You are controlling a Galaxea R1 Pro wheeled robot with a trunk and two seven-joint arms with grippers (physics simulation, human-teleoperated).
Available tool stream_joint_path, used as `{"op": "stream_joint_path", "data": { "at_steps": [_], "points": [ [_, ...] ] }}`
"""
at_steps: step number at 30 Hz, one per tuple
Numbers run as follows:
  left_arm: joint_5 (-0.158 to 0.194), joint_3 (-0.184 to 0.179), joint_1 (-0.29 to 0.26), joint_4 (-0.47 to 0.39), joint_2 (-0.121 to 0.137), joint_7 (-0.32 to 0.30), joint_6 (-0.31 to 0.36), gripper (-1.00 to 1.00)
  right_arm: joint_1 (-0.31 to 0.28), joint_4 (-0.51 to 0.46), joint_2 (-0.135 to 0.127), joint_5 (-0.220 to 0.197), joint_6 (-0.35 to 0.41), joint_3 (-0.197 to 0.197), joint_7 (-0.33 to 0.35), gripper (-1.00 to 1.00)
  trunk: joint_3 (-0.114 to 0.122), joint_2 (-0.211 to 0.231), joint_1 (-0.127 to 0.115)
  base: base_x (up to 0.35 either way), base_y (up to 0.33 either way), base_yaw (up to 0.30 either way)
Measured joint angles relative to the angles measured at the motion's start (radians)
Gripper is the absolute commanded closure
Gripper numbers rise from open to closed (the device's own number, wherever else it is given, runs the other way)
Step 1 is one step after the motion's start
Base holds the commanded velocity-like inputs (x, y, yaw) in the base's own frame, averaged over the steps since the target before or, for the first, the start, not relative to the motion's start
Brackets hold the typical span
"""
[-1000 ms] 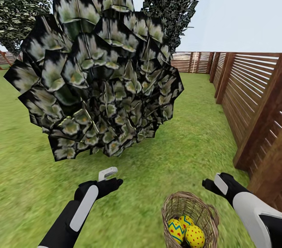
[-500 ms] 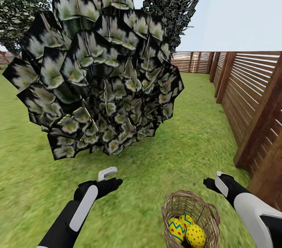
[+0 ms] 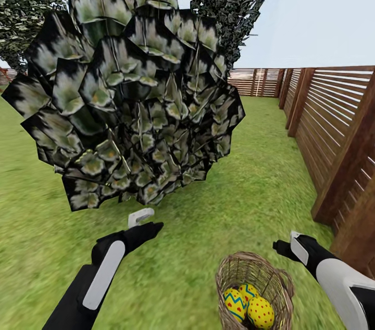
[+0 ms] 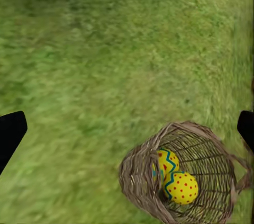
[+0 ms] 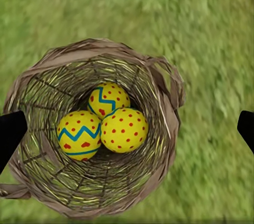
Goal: Take the three Easter eggs out of the wicker basket on the lawn in the garden, then place them on the lawn next to a single tree (choose any tree) so that all three eggs are next to the same tree and none are left in the basket.
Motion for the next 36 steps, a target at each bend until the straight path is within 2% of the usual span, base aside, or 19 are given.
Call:
{"op": "stream_joint_path", "data": {
  "at_steps": [3,6,10,13,36],
  "points": [
    [0.000,0.001,0.068,-0.126,0.000,-0.001,-0.001,-1.00,0.000,0.001,0.000,0.000,0.000,0.000,0.001,-1.00,0.000,0.000,0.000,0.000,0.000,0.000],
    [-0.001,0.019,0.107,-0.166,0.001,-0.002,-0.003,-1.00,0.000,0.001,0.000,0.000,0.000,0.000,0.001,-1.00,0.000,0.000,0.000,0.000,0.000,0.000],
    [-0.001,0.047,0.116,-0.174,0.000,-0.002,-0.002,-1.00,0.000,-0.001,0.000,0.000,-0.001,0.000,0.001,-1.00,-0.006,-0.014,0.008,0.000,0.000,0.000],
    [0.000,0.053,0.117,-0.175,0.001,-0.003,-0.001,-1.00,0.000,-0.004,0.000,0.000,-0.001,-0.001,0.001,-1.00,-0.016,-0.035,0.019,0.000,0.000,0.000],
    [-0.007,0.054,0.118,-0.167,-0.001,0.002,0.002,-1.00,0.000,-0.009,0.004,0.001,-0.002,-0.004,-0.002,-1.00,-0.088,-0.196,0.107,0.000,0.000,0.000]
  ]
}}
